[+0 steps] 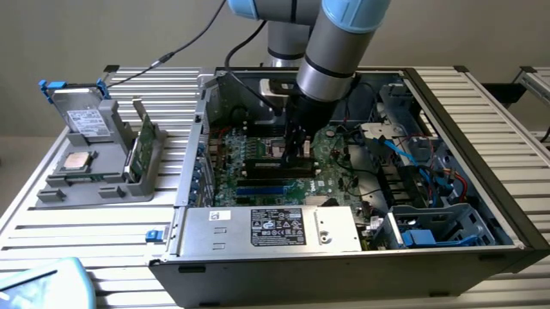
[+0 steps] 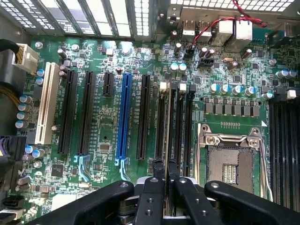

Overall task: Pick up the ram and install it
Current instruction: 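Insert the ram into the slot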

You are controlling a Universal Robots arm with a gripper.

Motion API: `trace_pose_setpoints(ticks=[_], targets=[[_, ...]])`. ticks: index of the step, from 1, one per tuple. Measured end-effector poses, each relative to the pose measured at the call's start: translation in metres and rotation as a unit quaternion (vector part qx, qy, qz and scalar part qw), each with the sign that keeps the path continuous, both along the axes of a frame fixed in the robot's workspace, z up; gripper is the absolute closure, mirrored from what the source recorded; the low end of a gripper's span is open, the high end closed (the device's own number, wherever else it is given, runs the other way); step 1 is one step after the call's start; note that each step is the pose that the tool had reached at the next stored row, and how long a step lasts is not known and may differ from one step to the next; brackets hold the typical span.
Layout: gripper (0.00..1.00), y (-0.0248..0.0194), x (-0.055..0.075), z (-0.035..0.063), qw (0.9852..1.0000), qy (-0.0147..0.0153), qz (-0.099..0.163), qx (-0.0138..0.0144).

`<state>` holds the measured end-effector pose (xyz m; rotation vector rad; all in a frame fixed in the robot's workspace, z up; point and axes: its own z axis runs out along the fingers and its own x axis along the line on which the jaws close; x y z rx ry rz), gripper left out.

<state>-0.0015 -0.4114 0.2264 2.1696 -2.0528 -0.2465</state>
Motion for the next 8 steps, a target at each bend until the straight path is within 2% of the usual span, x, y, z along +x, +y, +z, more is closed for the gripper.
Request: trace_pose_setpoints(ticks=[2,8], targets=[[0.86,0.0,0.0005,0.0016,1.0,0.0013,0.0,-0.0001],[0.86,-0.0001,0.001,0.0023,1.0,0.0015,0.0,-0.0006]])
